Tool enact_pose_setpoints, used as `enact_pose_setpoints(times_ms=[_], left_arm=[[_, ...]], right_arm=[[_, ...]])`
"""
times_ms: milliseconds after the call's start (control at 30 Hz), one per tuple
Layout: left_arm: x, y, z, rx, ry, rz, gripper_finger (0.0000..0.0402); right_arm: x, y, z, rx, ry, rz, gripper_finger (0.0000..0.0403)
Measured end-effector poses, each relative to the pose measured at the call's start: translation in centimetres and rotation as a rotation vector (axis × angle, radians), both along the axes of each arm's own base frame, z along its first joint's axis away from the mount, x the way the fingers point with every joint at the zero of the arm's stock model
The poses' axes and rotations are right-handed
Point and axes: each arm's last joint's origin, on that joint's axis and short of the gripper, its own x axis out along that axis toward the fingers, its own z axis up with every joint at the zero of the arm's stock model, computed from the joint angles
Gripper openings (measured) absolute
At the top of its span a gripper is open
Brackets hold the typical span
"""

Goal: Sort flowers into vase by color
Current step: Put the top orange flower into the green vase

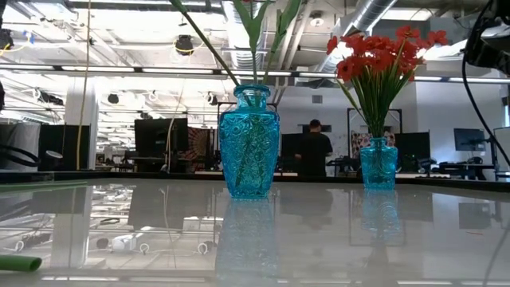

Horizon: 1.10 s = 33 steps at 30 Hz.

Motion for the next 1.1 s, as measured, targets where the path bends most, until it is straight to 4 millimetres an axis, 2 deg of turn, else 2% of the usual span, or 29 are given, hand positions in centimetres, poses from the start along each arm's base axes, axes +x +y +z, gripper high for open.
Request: enact_pose_setpoints(times_ms=[167,333,400,567,700,833,1000,1100], left_arm=[[-3.4,1.0,1.0,0.080,0.005,0.180,0.0151],[-3.7,1.2,1.2,0.151,-0.004,0.196,0.0151],[-3.5,1.1,1.1,0.170,0.004,0.187,0.0151],[-2.9,1.1,0.6,0.203,0.037,0.163,0.0151],[-4.1,1.6,-0.1,0.202,0.147,0.174,0.0151],[-5.6,2.3,-1.6,0.142,0.350,0.248,0.0151],[-4.8,2.7,-3.7,0.111,0.435,0.156,0.0151],[-5.3,4.1,-5.8,0.073,0.523,0.254,0.0151]], right_arm=[[-0.1,-0.8,0.0,-0.037,0.019,-0.025,0.0095],[0.1,-3.2,1.2,-0.132,0.076,-0.180,0.0019],[0.2,-4.1,2.0,-0.160,0.062,-0.251,0.0017],[0.7,-6.1,3.1,-0.206,-0.087,-0.382,0.0041],[1.1,-7.2,3.4,-0.266,-0.221,-0.500,0.0030],[1.4,-8.0,3.6,-0.315,-0.309,-0.601,0.0016],[2.1,-7.8,4.0,-0.346,-0.358,-0.610,0.0034],[2.6,-7.6,4.4,-0.349,-0.401,-0.598,0.0043]])
